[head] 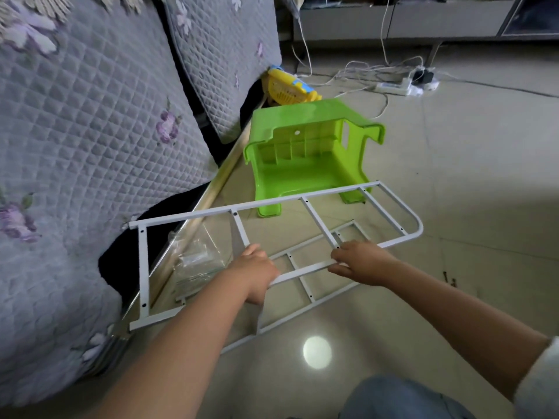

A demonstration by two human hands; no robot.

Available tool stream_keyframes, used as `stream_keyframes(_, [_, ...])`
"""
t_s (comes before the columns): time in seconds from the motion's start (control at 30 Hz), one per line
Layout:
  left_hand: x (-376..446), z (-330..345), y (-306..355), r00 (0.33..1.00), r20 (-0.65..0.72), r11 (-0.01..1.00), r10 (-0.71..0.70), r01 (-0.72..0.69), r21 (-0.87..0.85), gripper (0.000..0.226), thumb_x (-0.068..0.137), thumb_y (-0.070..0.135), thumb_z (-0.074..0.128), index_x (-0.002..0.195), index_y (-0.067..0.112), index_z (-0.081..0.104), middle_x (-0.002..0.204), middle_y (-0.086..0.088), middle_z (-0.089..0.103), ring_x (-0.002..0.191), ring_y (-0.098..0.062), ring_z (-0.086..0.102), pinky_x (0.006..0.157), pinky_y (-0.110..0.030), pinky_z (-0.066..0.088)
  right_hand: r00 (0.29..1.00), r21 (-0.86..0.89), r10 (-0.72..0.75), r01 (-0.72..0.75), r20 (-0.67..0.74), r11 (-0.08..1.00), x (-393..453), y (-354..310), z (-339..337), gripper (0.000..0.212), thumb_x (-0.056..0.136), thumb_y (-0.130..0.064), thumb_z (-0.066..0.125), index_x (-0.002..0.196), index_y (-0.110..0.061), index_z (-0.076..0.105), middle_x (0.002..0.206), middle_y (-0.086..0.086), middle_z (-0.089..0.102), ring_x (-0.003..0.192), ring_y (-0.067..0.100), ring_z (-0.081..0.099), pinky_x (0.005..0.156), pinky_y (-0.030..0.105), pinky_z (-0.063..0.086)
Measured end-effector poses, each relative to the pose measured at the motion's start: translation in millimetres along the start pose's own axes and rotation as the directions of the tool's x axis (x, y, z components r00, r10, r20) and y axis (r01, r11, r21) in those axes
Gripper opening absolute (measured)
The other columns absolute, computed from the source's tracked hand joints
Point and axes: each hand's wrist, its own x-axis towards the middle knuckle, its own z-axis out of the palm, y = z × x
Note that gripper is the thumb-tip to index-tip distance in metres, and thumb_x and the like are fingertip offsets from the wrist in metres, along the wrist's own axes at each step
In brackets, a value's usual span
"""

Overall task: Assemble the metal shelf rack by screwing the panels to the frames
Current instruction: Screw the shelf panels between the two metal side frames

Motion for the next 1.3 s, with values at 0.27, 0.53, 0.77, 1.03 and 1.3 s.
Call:
stream_keyframes(0.27, [-7.8, 6.5, -14.6, 0.992, -0.116, 0.996, -0.046, 0.054, 0.068, 0.04, 0.089, 0.003, 0.041, 0.123, 0.019, 0.054, 0.13, -0.004, 0.049, 0.133, -0.021, 0.03, 0.117, -0.036, -0.003, 0.999, 0.076, 0.038, -0.037, -0.007, 0.996, -15.5, -20.9, 10.5, 0.035, 0.098, -0.042, 0.03, 0.112, -0.017, 0.05, 0.11, 0.007, 0.058, 0.108, 0.026, 0.052, 0.087, 0.033, 0.04])
stream_keyframes(0.53, [-9.9, 9.9, -15.7, 0.987, -0.122, 0.992, -0.103, 0.111, 0.056, 0.046, 0.088, 0.007, 0.046, 0.134, 0.014, 0.044, 0.142, -0.006, 0.038, 0.14, -0.019, 0.017, 0.116, -0.04, -0.004, 0.993, 0.163, 0.053, -0.07, 0.105, 0.984, -0.4, -25.7, 24.0, 0.027, 0.096, -0.027, 0.038, 0.118, -0.014, 0.047, 0.115, 0.011, 0.057, 0.108, 0.029, 0.052, 0.084, 0.034, 0.042])
stream_keyframes(0.77, [-14.1, 5.1, -13.3, 0.99, -0.057, 0.991, -0.127, 0.124, -0.059, 0.054, 0.083, 0.024, 0.052, 0.136, 0.015, 0.042, 0.144, -0.004, 0.034, 0.142, -0.018, 0.01, 0.114, -0.048, -0.008, 0.991, 0.29, 0.042, -0.077, 0.126, 0.954, -5.6, -17.4, 30.3, 0.05, 0.093, -0.019, 0.044, 0.141, -0.025, 0.031, 0.124, 0.008, 0.054, 0.116, 0.026, 0.049, 0.093, 0.034, 0.041])
stream_keyframes(1.03, [17.9, -16.5, -5.7, 0.946, -0.27, 0.952, -0.18, 0.098, -0.29, 0.038, 0.096, 0.038, 0.037, 0.123, 0.015, 0.05, 0.129, -0.005, 0.049, 0.125, -0.022, 0.039, 0.111, -0.041, 0.019, 0.992, 0.365, 0.122, -0.12, 0.017, 0.923, -4.7, 21.4, 12.3, 0.044, 0.098, -0.033, 0.038, 0.142, -0.026, 0.034, 0.127, 0.008, 0.054, 0.116, 0.024, 0.052, 0.093, 0.029, 0.038])
stream_keyframes(1.3, [112.0, -57.1, -1.3, 0.914, -0.364, 0.954, -0.177, 0.069, -0.291, 0.032, 0.093, 0.018, 0.041, 0.123, 0.011, 0.049, 0.127, -0.009, 0.048, 0.12, -0.027, 0.044, 0.094, -0.037, 0.037, 0.962, 0.231, 0.257, -0.273, 0.095, 0.934, 54.7, 72.4, 11.6, 0.04, 0.098, -0.03, 0.04, 0.136, -0.017, 0.043, 0.126, 0.008, 0.056, 0.118, 0.023, 0.05, 0.094, 0.027, 0.037])
